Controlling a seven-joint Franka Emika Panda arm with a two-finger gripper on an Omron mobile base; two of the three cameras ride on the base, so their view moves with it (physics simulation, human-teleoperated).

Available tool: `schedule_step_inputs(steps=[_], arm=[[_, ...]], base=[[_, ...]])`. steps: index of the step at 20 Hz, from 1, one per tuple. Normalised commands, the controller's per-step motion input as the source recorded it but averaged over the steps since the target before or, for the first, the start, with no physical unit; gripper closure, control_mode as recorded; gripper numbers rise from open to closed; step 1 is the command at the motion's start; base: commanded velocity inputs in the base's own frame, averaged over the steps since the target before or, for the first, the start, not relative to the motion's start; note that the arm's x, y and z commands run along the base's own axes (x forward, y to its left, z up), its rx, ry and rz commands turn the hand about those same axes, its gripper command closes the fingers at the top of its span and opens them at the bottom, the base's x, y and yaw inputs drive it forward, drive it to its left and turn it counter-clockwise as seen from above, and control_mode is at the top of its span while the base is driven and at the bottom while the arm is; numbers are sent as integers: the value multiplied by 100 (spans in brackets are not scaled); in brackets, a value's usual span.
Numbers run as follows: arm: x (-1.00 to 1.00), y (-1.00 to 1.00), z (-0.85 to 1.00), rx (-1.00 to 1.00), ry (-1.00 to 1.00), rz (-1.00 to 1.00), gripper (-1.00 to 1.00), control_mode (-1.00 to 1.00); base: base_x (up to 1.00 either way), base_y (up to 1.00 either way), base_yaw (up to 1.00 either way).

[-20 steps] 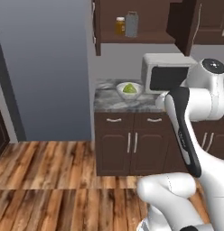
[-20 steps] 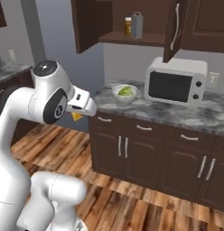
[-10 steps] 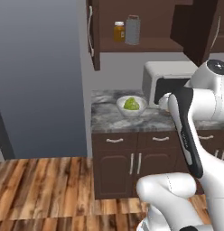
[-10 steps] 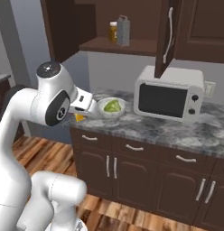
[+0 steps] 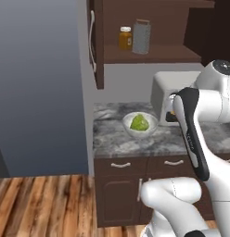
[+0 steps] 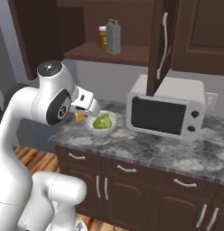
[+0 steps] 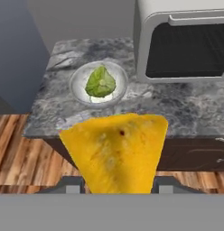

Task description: Pick the cheese from the fridge and the cheese grater from the cabinet and place them next to the salad bowl.

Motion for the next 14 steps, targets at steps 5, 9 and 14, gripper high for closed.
schedule_step_inputs(steps=[5, 9, 14], arm=[[0, 0, 0, 0, 0, 0, 100, 100], [0, 0, 0, 0, 0, 0, 100, 100], [0, 0, 0, 0, 0, 0, 100, 100]], base=[[64, 7, -5], [63, 9, -6], [45, 6, -3]])
